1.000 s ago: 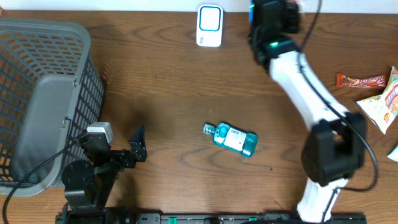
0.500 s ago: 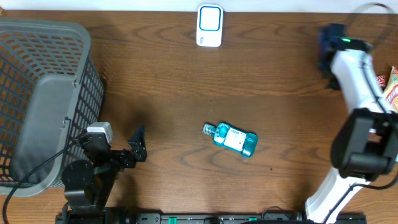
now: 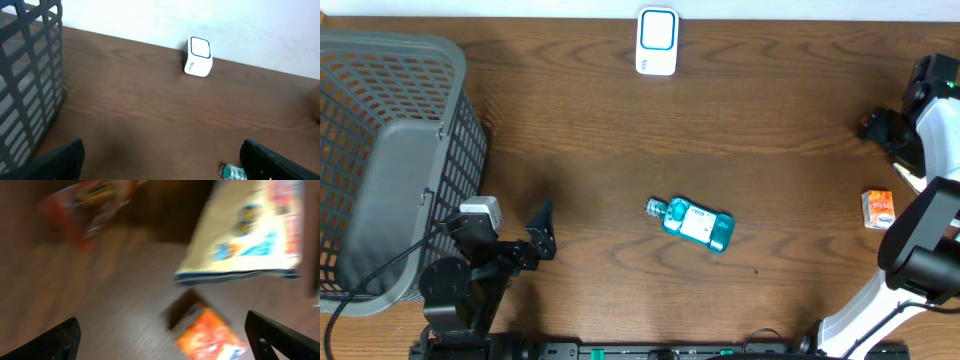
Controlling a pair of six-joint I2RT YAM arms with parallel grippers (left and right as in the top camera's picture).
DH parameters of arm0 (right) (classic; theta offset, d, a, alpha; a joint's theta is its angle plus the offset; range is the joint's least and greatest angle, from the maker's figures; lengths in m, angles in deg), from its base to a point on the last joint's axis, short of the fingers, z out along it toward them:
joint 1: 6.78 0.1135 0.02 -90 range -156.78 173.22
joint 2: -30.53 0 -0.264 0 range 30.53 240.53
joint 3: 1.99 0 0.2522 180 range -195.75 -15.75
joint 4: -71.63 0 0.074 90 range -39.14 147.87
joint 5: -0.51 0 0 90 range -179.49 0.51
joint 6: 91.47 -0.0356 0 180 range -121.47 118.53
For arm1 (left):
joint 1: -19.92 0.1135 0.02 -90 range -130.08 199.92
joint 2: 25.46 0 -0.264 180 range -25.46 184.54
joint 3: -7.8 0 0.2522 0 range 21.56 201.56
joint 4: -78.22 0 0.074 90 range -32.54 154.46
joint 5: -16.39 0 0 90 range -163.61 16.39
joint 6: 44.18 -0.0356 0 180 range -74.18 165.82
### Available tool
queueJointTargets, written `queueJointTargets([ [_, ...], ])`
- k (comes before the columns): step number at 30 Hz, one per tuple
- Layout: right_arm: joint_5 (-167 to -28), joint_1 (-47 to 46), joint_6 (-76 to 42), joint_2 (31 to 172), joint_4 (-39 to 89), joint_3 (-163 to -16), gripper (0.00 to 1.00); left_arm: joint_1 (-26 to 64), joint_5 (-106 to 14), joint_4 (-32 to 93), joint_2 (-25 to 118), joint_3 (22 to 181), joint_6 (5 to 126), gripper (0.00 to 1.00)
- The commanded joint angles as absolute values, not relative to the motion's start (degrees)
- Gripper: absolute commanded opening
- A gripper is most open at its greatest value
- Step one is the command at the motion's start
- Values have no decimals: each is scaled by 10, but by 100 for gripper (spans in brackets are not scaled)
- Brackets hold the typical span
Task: Scan the item barcode
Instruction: 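Swing the right gripper back toward the mouthwash bottle, then lower the right gripper onto the teal mouthwash bottle cap and grasp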
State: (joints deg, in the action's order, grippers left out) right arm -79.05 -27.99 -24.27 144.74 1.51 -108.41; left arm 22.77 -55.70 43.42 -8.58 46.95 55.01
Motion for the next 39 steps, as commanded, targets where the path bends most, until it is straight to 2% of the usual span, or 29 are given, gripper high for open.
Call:
queueJointTargets([
  [1,-945,-255,-227,1386,0,-1101,99,226,-552,435,-87,469,551,99],
  [4,-1050,-221,-150,1366,-19,-1101,99,226,-552,435,-87,469,551,99],
  [9,-1228,-135,143,1363,-61,-1098,99,226,-552,435,-87,469,551,99],
  [15,-1237,-16,334,1363,-79,-1065,99,226,-552,435,-87,469,551,99],
  [27,-1151,202,361,1366,124,-937,95,226,-552,435,-87,469,551,99],
  [30,-1075,255,361,1366,178,-909,88,226,-552,435,-87,469,551,99],
  [35,-1029,296,359,1366,230,-866,87,226,-552,435,-87,469,551,99],
  [39,-1029,300,359,1366,237,-844,77,226,-552,435,-87,469,551,99],
])
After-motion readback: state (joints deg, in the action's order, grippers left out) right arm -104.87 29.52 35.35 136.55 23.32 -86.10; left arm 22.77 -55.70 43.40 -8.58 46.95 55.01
